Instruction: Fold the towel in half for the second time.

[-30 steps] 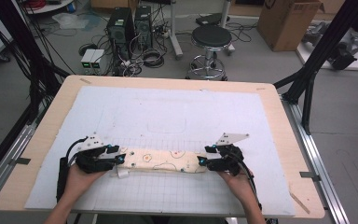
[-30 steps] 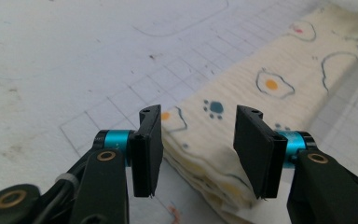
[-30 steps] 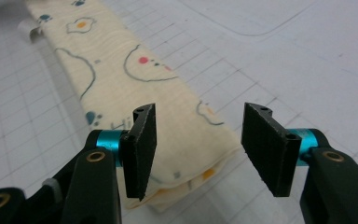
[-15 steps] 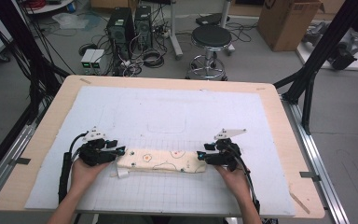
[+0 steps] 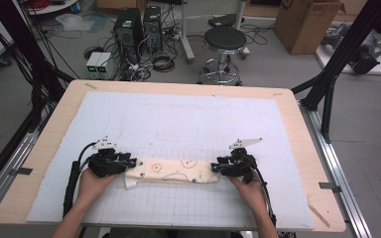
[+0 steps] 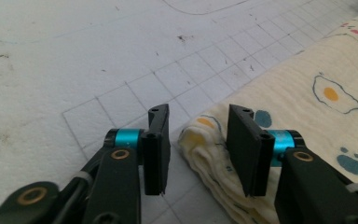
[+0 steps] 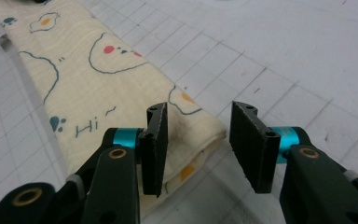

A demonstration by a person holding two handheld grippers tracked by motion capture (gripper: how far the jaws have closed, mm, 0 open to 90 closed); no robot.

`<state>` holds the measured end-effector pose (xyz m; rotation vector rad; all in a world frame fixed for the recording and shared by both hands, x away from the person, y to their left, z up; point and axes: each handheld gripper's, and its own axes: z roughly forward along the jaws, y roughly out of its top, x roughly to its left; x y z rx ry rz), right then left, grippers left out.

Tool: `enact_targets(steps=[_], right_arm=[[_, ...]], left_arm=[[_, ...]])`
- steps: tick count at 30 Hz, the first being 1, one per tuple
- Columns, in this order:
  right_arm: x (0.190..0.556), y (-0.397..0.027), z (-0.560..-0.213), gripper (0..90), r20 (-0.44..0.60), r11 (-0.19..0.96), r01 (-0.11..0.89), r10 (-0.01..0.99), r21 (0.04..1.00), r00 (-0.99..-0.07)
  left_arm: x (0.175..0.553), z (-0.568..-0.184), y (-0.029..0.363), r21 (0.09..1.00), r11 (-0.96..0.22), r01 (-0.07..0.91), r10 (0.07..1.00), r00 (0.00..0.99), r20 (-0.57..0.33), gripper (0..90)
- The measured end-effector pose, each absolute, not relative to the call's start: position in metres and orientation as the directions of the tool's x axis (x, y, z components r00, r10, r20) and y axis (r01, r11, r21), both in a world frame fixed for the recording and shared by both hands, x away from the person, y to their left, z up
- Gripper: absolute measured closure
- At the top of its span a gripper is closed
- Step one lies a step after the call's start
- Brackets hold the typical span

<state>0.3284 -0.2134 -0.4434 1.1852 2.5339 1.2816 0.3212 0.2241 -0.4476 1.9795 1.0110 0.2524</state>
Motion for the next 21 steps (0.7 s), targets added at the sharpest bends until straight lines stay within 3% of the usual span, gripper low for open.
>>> enact_targets(steps=[8, 21], right_arm=[[0.326, -0.2077, -0.4435, 65.1, 0.239, 0.39, 0.585, 0.648, 0.712, -0.723], [0.3246, -0.2061, -0.4441, 79.9, 0.282, 0.385, 0.596, 0.619, 0.705, -0.733]], left_arm=[[0.3165, -0.4462, 0.221, 0.777, -0.317, 0.543, 0.729, 0.664, -0.167, 71.5], [0.3133, -0.4453, 0.2201, 0.785, -0.333, 0.522, 0.72, 0.679, -0.146, 79.6]])
